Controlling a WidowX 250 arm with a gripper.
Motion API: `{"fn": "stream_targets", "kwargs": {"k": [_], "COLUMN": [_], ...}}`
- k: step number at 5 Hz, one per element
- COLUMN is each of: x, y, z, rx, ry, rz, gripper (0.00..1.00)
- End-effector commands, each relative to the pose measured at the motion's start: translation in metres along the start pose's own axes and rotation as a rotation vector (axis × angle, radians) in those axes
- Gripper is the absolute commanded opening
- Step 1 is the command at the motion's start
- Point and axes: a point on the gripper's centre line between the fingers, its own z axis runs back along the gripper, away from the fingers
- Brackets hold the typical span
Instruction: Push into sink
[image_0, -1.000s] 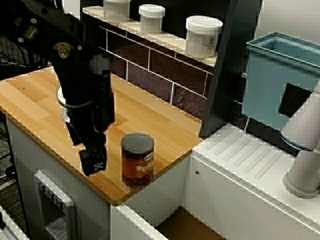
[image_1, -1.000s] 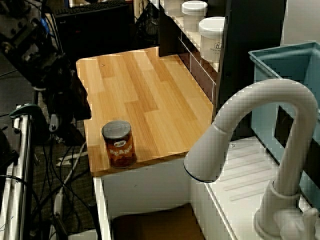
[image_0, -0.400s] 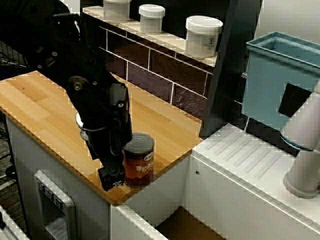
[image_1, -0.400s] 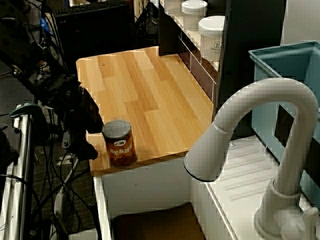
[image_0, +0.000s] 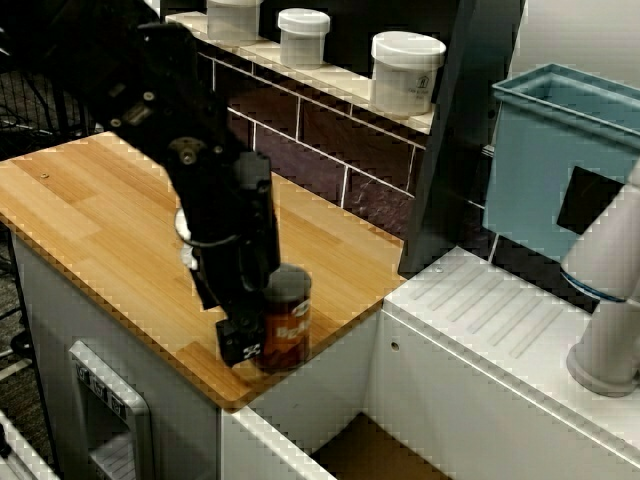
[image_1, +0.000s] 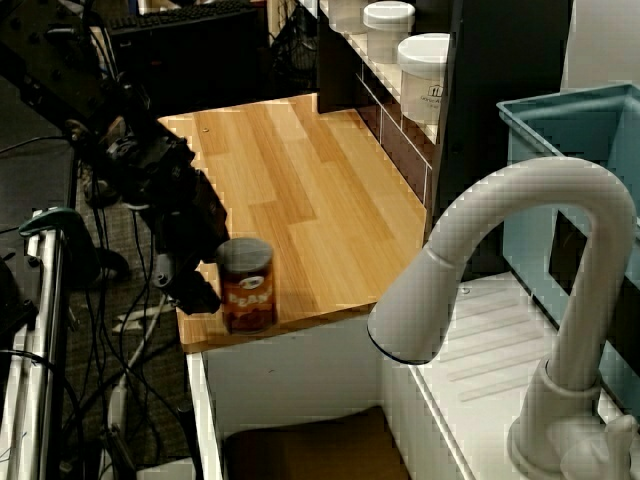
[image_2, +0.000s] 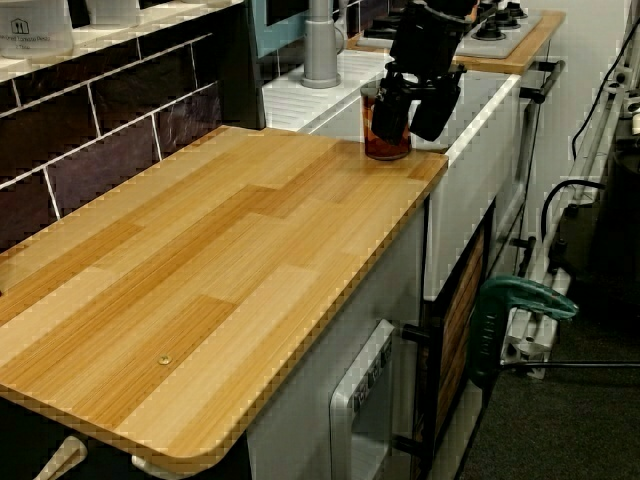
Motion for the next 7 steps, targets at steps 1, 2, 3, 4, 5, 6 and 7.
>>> {"fn": "stream_targets", "kwargs": {"k": [1,2,3,4,5,6,7], "x": [0.019,0.023,0.026,0.029,0.032,0.034,0.038], "y": [0.0,0.0,0.0,0.003,0.004,0.001,-0.006], "z": [0.007,0.007,0.005,0.005,0.004,0.001,-0.001], "rx": [-0.047,-0.096,-0.108,-0.12,-0.139,-0.183,-0.2], "ry": [-0.057,-0.052,-0.052,-0.054,-0.053,-0.045,-0.041], "rz": [-0.085,-0.115,-0.151,-0.161,-0.173,-0.206,-0.245], "gripper": [1.0,1.0,1.0,1.0,1.0,1.0,1.0]}}
